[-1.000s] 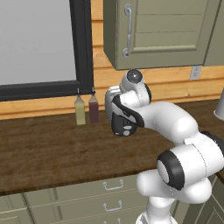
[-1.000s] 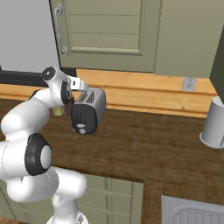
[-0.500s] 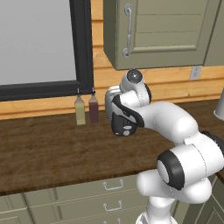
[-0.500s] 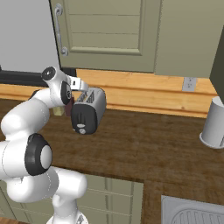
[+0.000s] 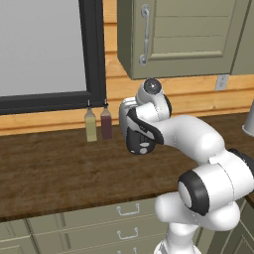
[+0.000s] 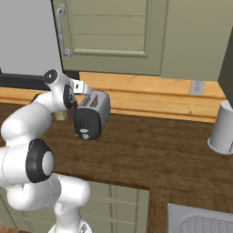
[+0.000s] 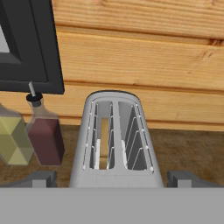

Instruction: Start the toaster. Once the lever pops up, take the bread to the plate on the dining counter.

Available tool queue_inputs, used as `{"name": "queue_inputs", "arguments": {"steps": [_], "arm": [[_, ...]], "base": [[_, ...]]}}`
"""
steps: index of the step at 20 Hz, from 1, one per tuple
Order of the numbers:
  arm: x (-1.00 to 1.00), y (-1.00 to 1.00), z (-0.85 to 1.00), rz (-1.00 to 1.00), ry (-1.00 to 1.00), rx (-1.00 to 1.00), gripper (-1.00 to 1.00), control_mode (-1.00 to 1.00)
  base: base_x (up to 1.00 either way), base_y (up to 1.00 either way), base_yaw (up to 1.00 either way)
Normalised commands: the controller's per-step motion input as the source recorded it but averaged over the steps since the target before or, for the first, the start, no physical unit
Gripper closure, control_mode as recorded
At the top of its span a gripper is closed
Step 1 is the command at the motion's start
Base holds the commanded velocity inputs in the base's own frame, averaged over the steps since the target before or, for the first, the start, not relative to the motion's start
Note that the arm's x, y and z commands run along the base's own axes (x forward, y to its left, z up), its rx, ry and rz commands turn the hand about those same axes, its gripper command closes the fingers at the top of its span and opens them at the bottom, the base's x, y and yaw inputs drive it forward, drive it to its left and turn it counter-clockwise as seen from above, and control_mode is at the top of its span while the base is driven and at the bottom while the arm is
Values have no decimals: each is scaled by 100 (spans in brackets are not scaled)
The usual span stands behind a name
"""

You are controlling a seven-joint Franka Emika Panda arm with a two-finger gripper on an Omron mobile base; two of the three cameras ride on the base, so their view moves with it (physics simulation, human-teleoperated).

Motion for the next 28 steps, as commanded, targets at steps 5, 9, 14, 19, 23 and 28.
{"name": "queue_inputs", "arguments": {"steps": [5,9,14,19,23,28], "arm": [[0,0,0,0,0,0,-100,-100],[0,0,0,0,0,0,-100,-100],[0,0,0,0,0,0,-100,-100],[0,0,0,0,0,0,-100,-100],[0,0,0,0,0,0,-100,-100],[0,0,0,0,0,0,-100,-100]], "base": [[0,0,0],[0,0,0],[0,0,0],[0,0,0],[0,0,0],[0,0,0]]}}
